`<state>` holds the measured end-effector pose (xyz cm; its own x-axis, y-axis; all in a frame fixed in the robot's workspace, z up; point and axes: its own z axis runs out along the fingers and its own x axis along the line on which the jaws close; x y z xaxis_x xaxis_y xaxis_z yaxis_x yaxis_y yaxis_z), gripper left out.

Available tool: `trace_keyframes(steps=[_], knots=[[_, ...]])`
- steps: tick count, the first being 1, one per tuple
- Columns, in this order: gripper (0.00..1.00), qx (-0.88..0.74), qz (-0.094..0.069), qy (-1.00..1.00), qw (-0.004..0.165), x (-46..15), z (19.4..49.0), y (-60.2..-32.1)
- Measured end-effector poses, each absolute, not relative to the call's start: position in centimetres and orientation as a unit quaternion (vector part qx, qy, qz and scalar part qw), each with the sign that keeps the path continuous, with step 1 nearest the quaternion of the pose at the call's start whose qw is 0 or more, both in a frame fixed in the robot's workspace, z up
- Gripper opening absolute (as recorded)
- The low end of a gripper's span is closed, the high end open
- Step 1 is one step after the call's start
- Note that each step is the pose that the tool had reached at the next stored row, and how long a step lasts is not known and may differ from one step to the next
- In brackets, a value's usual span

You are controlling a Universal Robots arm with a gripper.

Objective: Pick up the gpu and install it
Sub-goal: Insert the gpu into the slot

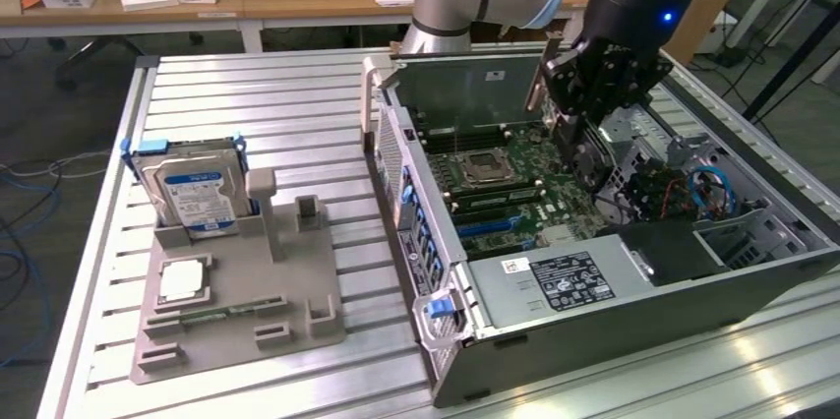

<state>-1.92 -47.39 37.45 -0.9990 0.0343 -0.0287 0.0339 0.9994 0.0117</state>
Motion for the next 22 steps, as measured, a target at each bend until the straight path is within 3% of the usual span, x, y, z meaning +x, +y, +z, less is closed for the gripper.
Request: trace_keyframes(steps=[22], knots=[[0.27, 0.017, 0.006, 1.000, 0.014, -1.9, 34.4, -47.4]])
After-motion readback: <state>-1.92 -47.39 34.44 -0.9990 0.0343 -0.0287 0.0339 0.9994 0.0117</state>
